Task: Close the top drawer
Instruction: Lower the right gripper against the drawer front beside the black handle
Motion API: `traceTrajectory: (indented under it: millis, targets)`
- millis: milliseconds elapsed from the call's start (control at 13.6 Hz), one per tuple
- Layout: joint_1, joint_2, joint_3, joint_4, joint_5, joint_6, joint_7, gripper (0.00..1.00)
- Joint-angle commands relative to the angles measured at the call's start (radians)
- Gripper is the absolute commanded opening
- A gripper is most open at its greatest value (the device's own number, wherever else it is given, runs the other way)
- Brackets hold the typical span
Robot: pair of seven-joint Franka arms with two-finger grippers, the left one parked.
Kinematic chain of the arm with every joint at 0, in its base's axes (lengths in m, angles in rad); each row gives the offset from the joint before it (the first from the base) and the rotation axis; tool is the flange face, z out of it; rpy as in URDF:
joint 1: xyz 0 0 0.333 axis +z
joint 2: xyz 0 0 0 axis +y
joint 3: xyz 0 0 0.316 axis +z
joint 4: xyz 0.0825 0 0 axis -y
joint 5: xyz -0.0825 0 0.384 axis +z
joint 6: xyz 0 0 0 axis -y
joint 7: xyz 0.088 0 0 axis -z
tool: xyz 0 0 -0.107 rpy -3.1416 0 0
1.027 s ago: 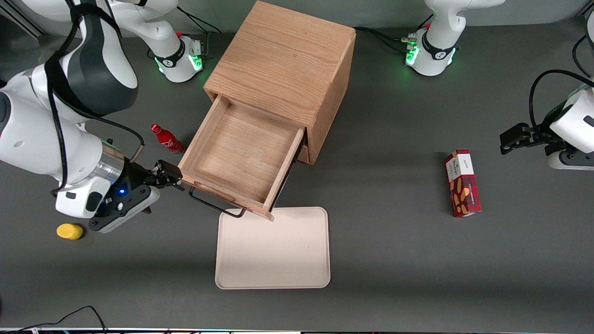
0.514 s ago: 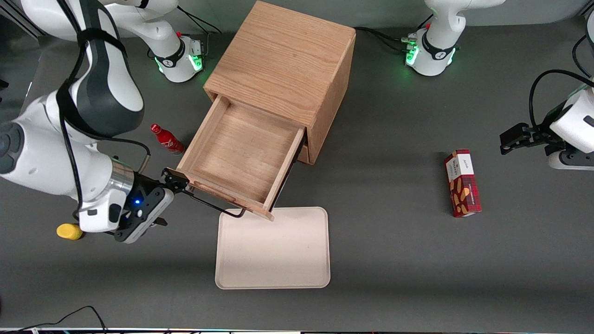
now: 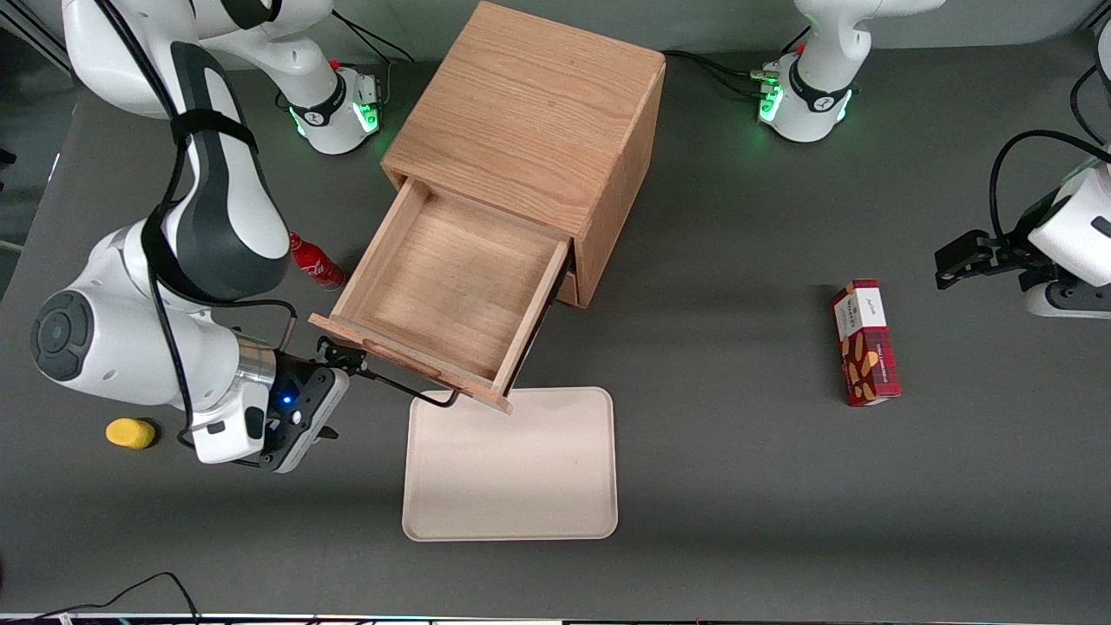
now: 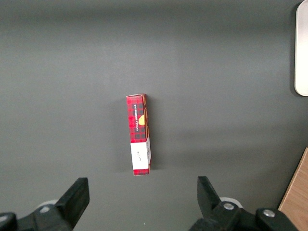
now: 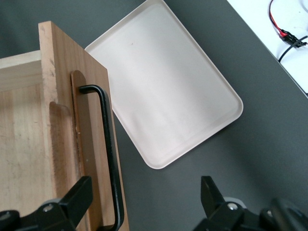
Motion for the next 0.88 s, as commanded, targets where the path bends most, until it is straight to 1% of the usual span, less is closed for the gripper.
traceTrajectory:
  millis: [0,220,807]
  targets:
    - [-0.002,0.045,0.003,0.047,0.034,-0.006,-0.039,1.00]
    - [-0.003,0.069,0.002,0.047,0.083,-0.006,-0.043,1.00]
    - [0.007,0.099,0.006,0.037,0.088,-0.006,-0.037,1.00]
